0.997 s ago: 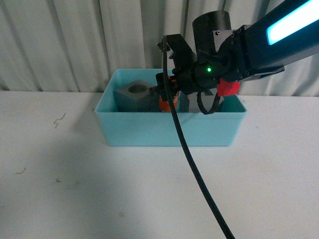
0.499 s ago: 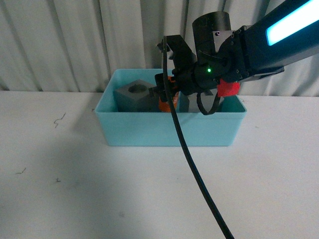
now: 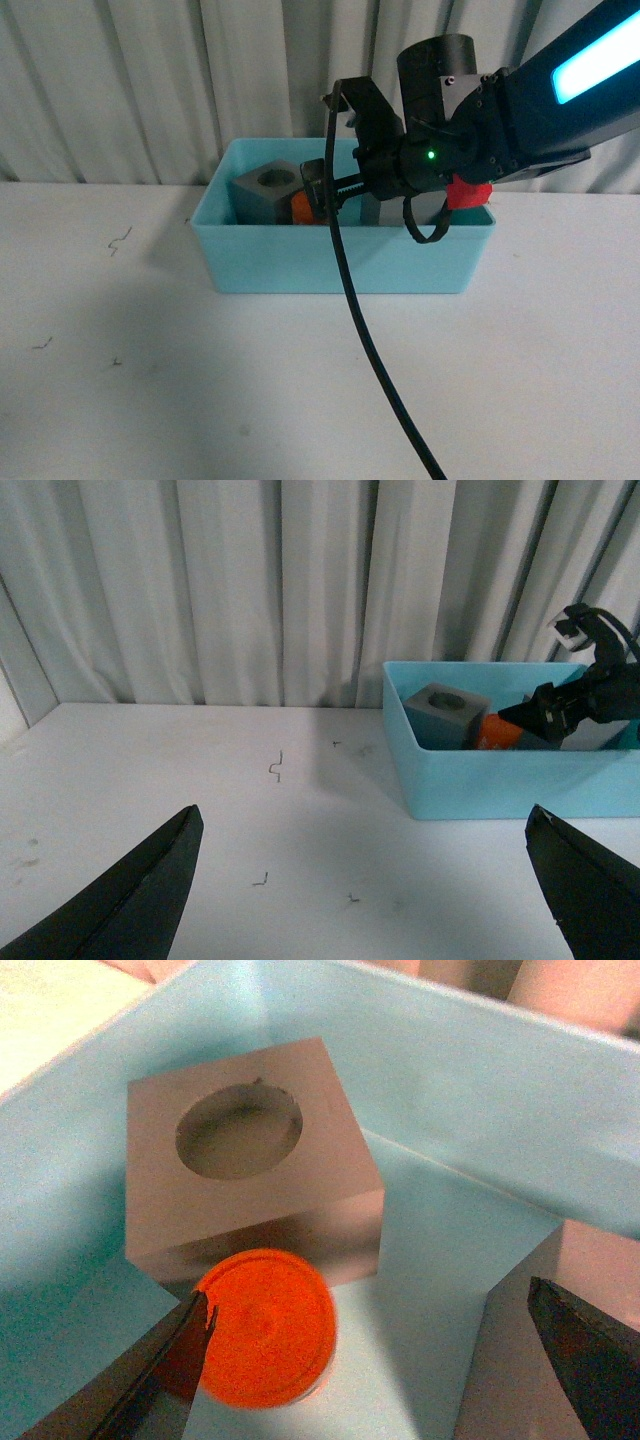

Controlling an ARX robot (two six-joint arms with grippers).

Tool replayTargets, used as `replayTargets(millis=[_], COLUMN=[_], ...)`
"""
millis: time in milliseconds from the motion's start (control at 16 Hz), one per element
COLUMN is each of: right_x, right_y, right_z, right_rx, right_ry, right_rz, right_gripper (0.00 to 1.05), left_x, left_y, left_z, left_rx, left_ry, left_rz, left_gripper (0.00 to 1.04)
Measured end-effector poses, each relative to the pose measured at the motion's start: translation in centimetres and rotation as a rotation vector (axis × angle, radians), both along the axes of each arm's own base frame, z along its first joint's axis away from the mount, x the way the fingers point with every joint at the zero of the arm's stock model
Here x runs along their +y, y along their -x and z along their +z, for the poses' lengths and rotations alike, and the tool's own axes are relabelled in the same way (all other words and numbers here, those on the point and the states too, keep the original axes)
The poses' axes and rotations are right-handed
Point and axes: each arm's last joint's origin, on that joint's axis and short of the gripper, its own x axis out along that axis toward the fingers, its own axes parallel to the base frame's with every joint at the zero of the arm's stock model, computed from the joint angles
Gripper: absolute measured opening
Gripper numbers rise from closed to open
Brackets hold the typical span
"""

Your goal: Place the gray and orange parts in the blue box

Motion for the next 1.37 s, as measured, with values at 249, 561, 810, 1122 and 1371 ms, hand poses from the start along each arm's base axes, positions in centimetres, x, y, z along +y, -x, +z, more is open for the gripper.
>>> replayTargets(millis=[249,561,810,1122,1371], right_x=[-1.6,-5.2,-10.5,-16.4,-16.9], right_y=[1.4,9.1,24.1,36.1,36.3], right_z=[4.3,10.3,10.7,4.0,5.0], right_rx=[-0.117,-0.302,-0.254,-0.005,-0.418], right_ry=[0.001,0.111,0.194,-0.013,-0.21], right_rz=[-0.019,-0.039,-0.351,-1.011,-0.654], right_gripper=[0.98,0.98,0.98,0.98,0.63], left_x=[0.0,0.0,0.0,0.0,0.0], left_y=[0.0,0.0,0.0,0.0,0.0], left_z=[0.0,0.0,0.0,0.0,0.0], left_rx=[0.0,0.0,0.0,0.0,0.002], left_ry=[0.0,0.0,0.0,0.0,0.0], left_rz=[0.0,0.0,0.0,-0.002,-0.005], left_gripper=[0.98,0.98,0.98,0.98,0.98])
